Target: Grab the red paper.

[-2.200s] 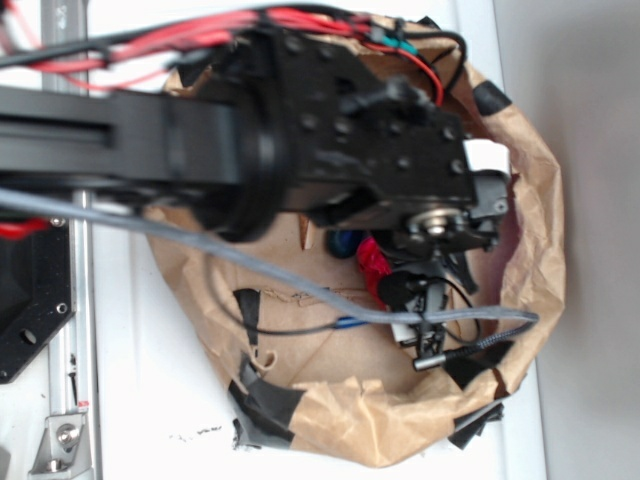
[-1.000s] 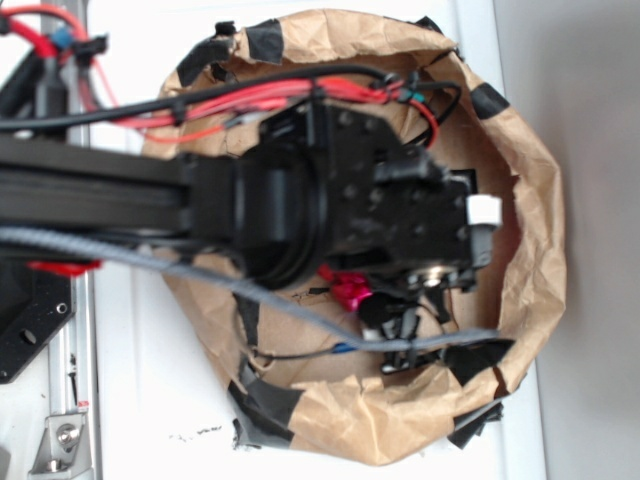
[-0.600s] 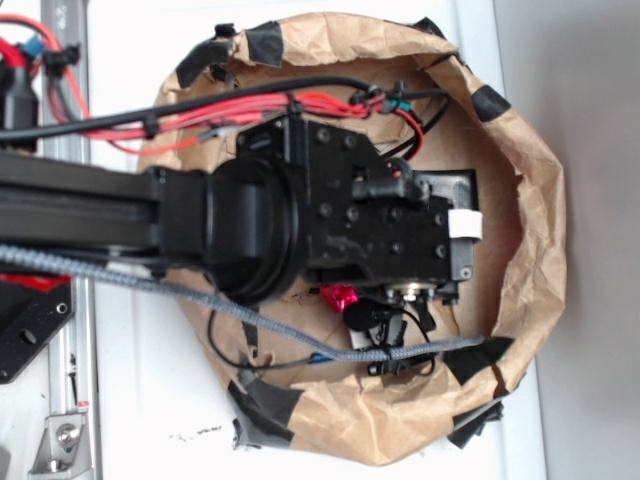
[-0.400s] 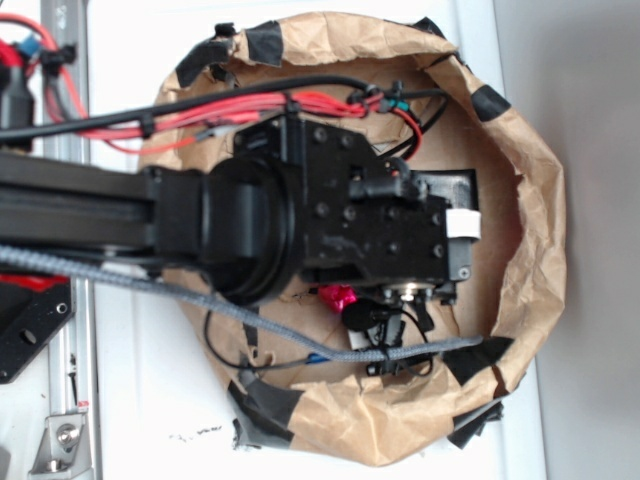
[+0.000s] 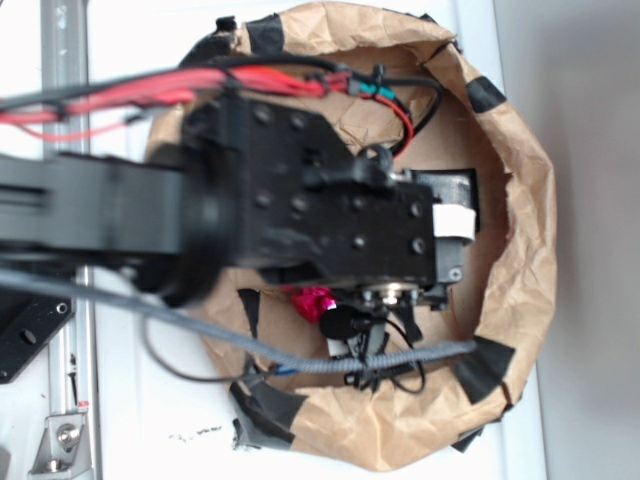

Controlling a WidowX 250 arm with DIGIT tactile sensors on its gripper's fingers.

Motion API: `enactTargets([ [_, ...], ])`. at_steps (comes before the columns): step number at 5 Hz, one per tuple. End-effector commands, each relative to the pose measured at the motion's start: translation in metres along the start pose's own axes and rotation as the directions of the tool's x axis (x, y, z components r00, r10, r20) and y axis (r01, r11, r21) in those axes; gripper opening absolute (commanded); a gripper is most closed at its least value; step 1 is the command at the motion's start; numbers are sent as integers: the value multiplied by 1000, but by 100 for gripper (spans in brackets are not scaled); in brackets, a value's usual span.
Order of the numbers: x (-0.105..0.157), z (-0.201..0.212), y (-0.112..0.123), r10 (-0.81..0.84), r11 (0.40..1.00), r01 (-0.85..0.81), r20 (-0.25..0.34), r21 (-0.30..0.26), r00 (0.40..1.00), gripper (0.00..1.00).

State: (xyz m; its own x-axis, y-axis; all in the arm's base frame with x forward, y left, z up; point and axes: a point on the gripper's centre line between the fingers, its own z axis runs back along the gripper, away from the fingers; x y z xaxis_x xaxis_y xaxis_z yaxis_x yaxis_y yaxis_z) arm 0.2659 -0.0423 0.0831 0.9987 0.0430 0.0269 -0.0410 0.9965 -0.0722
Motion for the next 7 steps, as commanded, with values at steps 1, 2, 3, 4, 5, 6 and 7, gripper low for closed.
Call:
enactTargets([
  [1, 11, 89, 14, -15, 999, 21, 177, -30, 984, 0],
  [2, 14, 93, 15, -15, 1000, 19, 183, -19, 983, 0],
  [3, 13, 86, 15, -17, 1000, 17, 167, -4, 986, 0],
  [4, 13, 82, 12, -21, 1000, 21, 159, 2, 987, 0],
  [5, 14, 78, 11, -26, 1000, 26, 148, 2, 989, 0],
  [6, 13, 75, 10, -27, 1000, 27, 145, 6, 989, 0],
  [7, 13, 74, 9, -20, 1000, 19, 144, 8, 989, 0],
])
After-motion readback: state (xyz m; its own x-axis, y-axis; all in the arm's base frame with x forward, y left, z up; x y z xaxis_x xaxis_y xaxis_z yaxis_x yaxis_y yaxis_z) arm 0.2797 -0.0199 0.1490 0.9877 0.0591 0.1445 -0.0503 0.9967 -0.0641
